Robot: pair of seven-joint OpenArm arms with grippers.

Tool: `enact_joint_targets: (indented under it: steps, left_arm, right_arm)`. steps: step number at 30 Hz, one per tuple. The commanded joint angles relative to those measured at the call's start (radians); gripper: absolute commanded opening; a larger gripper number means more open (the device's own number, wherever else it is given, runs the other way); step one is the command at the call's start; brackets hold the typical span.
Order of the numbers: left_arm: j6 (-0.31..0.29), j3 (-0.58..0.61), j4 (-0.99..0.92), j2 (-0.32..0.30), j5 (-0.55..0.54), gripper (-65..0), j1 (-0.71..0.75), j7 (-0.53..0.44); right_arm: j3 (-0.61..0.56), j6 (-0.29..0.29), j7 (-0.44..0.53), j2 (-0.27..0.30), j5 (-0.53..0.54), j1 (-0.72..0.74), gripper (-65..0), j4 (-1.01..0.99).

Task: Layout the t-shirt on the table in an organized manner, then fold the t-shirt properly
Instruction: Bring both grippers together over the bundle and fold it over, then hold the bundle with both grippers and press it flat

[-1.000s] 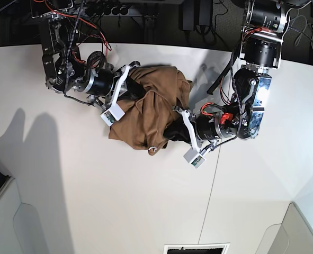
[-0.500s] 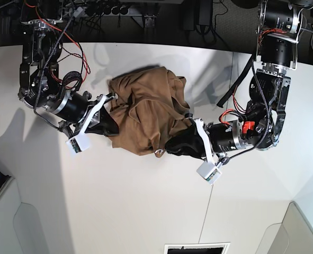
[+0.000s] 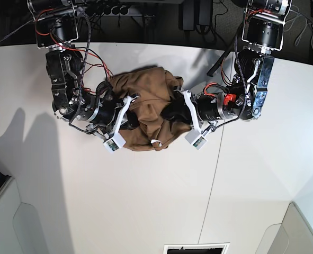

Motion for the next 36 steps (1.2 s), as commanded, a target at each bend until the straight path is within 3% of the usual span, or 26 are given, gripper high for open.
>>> enact_joint_targets:
  steps: [1, 7, 18, 23, 31, 36]
  left_arm:
    - [-0.009, -0.005, 0.006, -0.003, -0.016, -58.1, -0.016, -0.015]
    - [-0.009, -0.005, 0.002, -0.003, -0.016, -58.1, -0.007, -0.021]
    - [-0.009, -0.005, 0.018, -0.003, -0.080, -58.1, -0.008, -0.015]
    - [-0.009, -0.009, 0.137, -0.003, -0.097, -58.1, -0.008, 0.020]
    - [-0.009, -0.007, 0.245, -0.003, -0.113, -58.1, -0.006, 0.024]
    - [-0.009, -0.006, 0.245, -0.003, -0.108, -58.1, -0.005, 0.023]
  right_arm:
    - [0.003, -0.013, -0.001, 0.025, -0.016, 0.016, -65.0, 0.010]
    - [0.023, -0.013, -0.002, 0.074, 0.024, 0.016, -65.0, 0.013]
    - [0.036, -0.012, -0.002, 0.062, 0.127, 0.013, -65.0, 0.027]
    - [0.036, -0.017, -0.015, 0.062, 0.131, 0.005, -65.0, 0.145]
    - [0.056, -0.105, -0.031, 0.048, 0.013, 0.006, -65.0, 0.220]
    - [0.153, -0.146, -0.006, 0.045, 0.033, 0.008, -65.0, 0.219]
